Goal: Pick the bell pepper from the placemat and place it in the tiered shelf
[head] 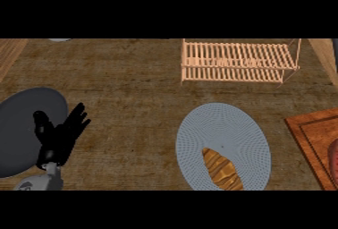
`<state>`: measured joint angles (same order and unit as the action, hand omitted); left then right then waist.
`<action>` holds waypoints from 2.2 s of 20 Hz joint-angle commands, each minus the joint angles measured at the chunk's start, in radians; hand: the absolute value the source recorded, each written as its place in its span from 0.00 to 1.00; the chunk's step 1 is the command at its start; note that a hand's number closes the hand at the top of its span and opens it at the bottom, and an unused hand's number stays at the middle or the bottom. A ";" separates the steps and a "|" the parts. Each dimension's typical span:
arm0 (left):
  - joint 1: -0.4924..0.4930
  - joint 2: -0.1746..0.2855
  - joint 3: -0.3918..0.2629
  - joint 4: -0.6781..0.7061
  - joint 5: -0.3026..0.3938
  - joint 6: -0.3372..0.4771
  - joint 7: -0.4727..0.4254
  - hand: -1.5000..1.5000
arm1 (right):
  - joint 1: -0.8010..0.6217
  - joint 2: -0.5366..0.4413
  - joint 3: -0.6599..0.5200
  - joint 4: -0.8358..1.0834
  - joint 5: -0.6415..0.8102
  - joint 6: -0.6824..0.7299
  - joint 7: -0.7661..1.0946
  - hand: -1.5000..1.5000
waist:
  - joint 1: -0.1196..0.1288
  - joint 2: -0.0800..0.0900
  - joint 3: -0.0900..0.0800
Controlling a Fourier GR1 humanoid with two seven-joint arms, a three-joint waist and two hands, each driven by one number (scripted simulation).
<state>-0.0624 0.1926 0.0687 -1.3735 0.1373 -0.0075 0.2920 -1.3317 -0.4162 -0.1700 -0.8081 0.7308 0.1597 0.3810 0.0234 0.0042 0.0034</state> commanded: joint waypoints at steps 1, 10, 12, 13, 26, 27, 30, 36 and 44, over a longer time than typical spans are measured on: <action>-0.019 -0.020 -0.007 0.037 -0.015 0.016 0.015 0.50 | -0.014 0.006 -0.001 0.080 0.009 -0.050 -0.086 1.00 | -0.005 0.002 -0.004; -0.008 -0.001 0.014 0.048 -0.003 -0.024 -0.012 0.50 | -0.088 -0.004 -0.019 0.204 0.004 -0.051 -0.151 1.00 | -0.003 0.001 -0.004; -0.018 -0.019 0.008 0.034 -0.011 0.004 0.006 0.50 | -0.083 -0.024 0.017 0.228 0.048 -0.051 -0.177 1.00 | -0.004 0.002 -0.004; -0.034 -0.026 0.006 0.069 -0.022 0.009 -0.014 0.50 | -0.086 -0.049 0.029 0.240 0.065 -0.037 -0.191 1.00 | -0.006 0.003 -0.004; 0.011 0.001 0.016 0.027 -0.009 -0.032 -0.003 0.50 | -0.110 0.021 -0.279 0.202 -0.226 -0.234 -0.097 0.00 | -0.008 -0.002 -0.003; 0.031 -0.020 -0.003 -0.007 -0.026 -0.008 -0.001 0.50 | -0.098 0.009 -0.293 0.228 -0.236 -0.249 -0.147 0.00 | 0.002 0.001 -0.003; -0.010 0.028 0.040 0.002 0.012 -0.034 0.058 0.50 | -0.118 -0.004 -0.345 0.222 -0.286 -0.279 -0.112 0.00 | -0.002 0.000 -0.003; 0.017 -0.009 0.006 -0.037 -0.016 -0.005 0.059 0.50 | -0.135 -0.149 -0.376 0.208 -0.281 -0.337 -0.069 0.00 | -0.009 -0.002 -0.003; 0.055 -0.020 0.019 0.033 -0.033 -0.011 -0.040 0.50 | -0.061 -0.274 -0.447 0.203 -0.307 -0.444 -0.049 0.00 | -0.016 -0.001 -0.004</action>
<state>-0.0549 0.1753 0.0864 -1.3772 0.1133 -0.0095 0.2900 -1.4153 -0.6086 -0.5800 -0.6034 0.4465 -0.2775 0.3197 0.0098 0.0010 0.0027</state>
